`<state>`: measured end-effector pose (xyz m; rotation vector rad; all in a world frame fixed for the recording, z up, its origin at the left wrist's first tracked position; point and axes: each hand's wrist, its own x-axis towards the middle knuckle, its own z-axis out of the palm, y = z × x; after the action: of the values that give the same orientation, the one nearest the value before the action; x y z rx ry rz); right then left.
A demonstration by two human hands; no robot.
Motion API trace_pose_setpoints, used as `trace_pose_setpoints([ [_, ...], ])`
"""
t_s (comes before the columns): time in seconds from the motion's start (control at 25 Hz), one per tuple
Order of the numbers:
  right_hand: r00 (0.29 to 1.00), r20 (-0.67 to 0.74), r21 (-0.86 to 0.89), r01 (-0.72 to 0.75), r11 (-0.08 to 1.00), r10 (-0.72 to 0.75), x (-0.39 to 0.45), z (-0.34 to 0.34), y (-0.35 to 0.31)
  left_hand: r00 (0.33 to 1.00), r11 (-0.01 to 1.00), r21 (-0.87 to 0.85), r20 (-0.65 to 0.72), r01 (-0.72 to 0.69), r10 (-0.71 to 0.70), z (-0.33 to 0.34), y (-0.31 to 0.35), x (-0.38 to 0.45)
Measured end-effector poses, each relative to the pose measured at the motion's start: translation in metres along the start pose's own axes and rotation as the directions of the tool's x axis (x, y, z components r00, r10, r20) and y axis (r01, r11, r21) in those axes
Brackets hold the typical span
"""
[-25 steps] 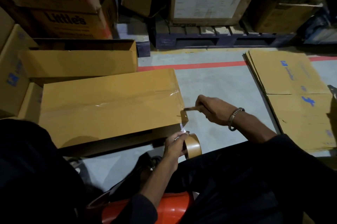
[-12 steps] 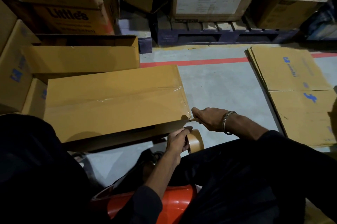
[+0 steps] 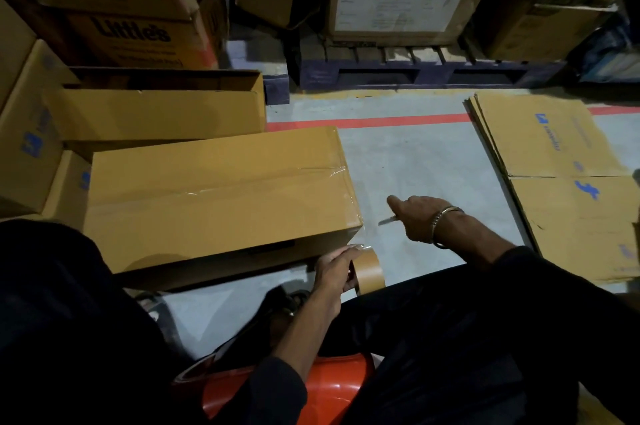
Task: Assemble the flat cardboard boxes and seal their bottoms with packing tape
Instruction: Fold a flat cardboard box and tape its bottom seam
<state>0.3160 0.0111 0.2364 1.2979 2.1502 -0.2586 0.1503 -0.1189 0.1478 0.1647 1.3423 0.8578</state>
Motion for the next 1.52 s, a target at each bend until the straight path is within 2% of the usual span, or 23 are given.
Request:
trace_pose_setpoints([
  [0.12,0.993,-0.113,0.352,0.06,0.934,-0.021,0.005,-0.001,-0.004,0.999,1.0,-0.005,-0.024,-0.024,0.023,-0.017,0.005,-0.012],
  [0.16,0.988,-0.146,0.413,0.106,0.905,-0.05,0.008,-0.003,-0.008,0.999,0.999,0.002,-0.03,-0.041,0.041,-0.025,0.007,-0.018],
  [0.24,0.977,-0.18,0.392,0.18,0.902,-0.117,0.017,-0.008,-0.018,0.995,0.995,0.045,-0.04,-0.086,0.087,-0.042,0.014,-0.032],
  [0.36,0.974,-0.16,0.278,0.2,0.94,-0.16,0.033,-0.01,-0.033,0.985,0.971,0.181,-0.05,-0.154,0.165,-0.065,0.03,-0.042],
  [0.44,0.968,-0.183,0.219,0.212,0.952,-0.173,0.045,-0.004,-0.037,0.975,0.912,0.36,-0.027,-0.196,0.22,-0.077,0.042,-0.048],
  [0.56,0.96,-0.183,0.115,0.235,0.965,-0.212,0.057,-0.001,-0.038,0.965,0.847,0.471,0.039,-0.246,0.259,-0.095,0.066,-0.067],
  [0.8,0.972,-0.182,0.234,0.189,0.954,-0.148,0.058,0.001,-0.037,0.942,0.706,0.632,0.129,-0.319,0.311,-0.138,0.124,-0.094],
  [0.88,0.978,-0.188,0.297,0.139,0.945,-0.085,0.056,0.007,-0.039,0.939,0.658,0.681,0.135,-0.321,0.317,-0.154,0.143,-0.102],
  [0.96,0.984,-0.166,0.447,0.024,0.894,0.056,0.056,0.004,-0.045,0.936,0.61,0.726,0.133,-0.317,0.327,-0.17,0.162,-0.111],
  [1.08,0.964,0.039,0.619,-0.229,0.751,0.262,0.055,-0.007,-0.059,0.938,0.598,0.744,0.111,-0.298,0.329,-0.197,0.186,-0.124],
  [1.24,0.897,0.211,0.759,-0.401,0.514,0.388,0.054,-0.009,-0.076,0.947,0.624,0.739,0.06,-0.255,0.316,-0.224,0.206,-0.126],
  [1.28,0.889,0.2,0.779,-0.399,0.483,0.413,0.052,-0.008,-0.08,0.946,0.634,0.731,0.05,-0.253,0.32,-0.23,0.212,-0.127],
  [1.36,0.892,0.041,0.753,-0.323,0.573,0.45,0.049,-0.011,-0.089,0.937,0.651,0.719,0.001,-0.244,0.35,-0.246,0.224,-0.125],
  [1.44,0.876,-0.155,0.69,-0.235,0.684,0.457,0.049,-0.016,-0.097,0.902,0.7,0.684,-0.145,-0.207,0.408,-0.267,0.234,-0.12],
  [1.52,0.85,-0.26,0.662,-0.189,0.726,0.458,0.056,-0.02,-0.1,0.818,0.754,0.626,-0.32,-0.197,0.479,-0.29,0.243,-0.112],
])
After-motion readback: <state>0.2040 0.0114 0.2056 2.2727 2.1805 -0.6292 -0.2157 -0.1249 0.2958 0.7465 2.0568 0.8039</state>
